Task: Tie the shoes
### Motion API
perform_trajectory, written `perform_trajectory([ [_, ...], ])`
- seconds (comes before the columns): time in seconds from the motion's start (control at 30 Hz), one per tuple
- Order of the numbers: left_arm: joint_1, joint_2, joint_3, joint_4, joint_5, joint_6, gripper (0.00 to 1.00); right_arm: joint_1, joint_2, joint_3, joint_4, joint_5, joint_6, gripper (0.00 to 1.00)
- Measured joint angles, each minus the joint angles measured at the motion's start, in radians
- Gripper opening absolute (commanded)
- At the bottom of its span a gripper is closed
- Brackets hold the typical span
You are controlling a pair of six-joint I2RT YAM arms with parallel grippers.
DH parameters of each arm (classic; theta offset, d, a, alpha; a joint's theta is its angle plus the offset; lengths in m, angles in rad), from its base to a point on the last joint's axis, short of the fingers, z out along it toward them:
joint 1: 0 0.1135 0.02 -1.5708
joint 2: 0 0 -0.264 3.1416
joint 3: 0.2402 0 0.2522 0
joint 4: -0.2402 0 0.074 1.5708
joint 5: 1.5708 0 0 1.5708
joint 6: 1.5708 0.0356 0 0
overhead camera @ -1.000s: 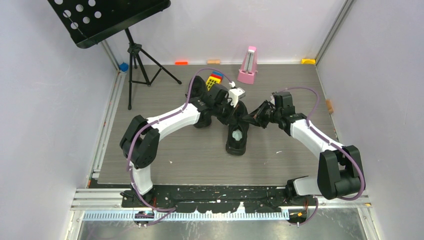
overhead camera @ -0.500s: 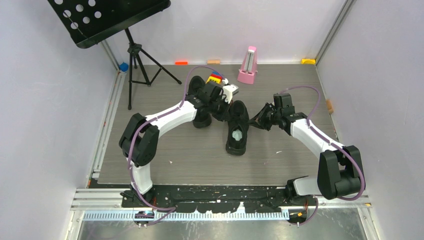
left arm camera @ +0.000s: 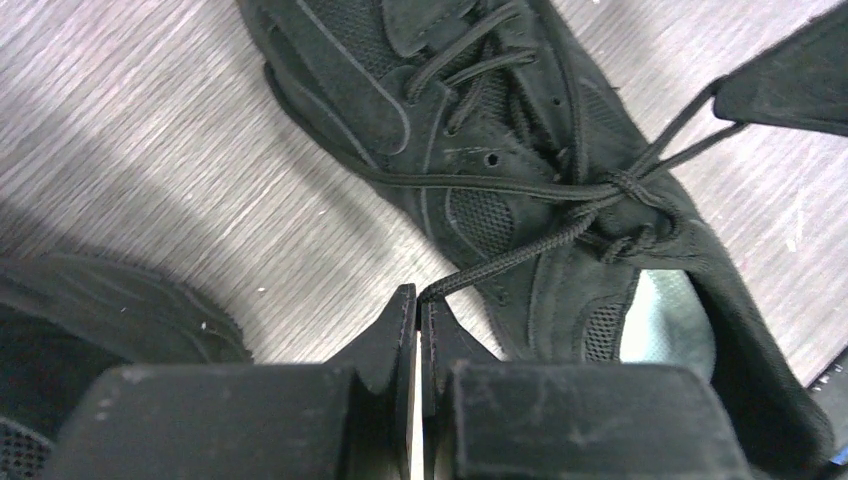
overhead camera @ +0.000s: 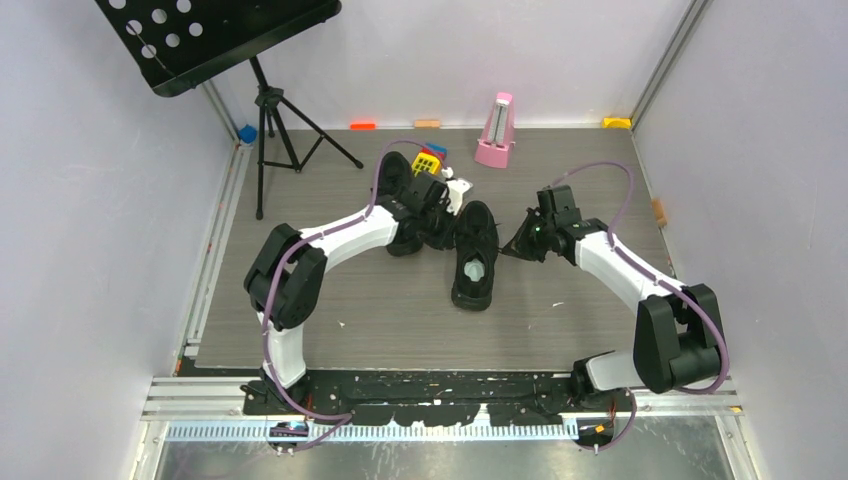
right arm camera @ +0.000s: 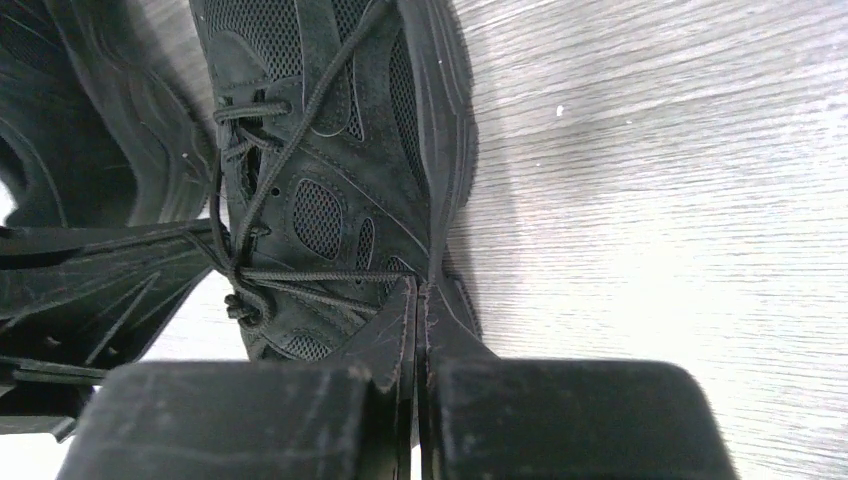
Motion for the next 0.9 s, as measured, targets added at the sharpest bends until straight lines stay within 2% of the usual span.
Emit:
perform_trajectory([
  [0.23, -0.028, 0.003, 0.003, -0.076, -0.161, 0.001, 0.0, 0.127, 0.067, 0.08, -0.086, 0.222, -0.064, 0.0],
  [0.43, -0.072, 0.032, 0.022, -0.127, -0.307, -0.007, 0.0, 0.159, 0.132, 0.097, -0.118, 0.384, -0.082, 0.0],
  [0.9, -0.119, 0.084, 0.063, -0.154, -0.466, -0.054, 0.0, 0.204, 0.201, 0.108, -0.098, 0.545, -0.077, 0.0],
])
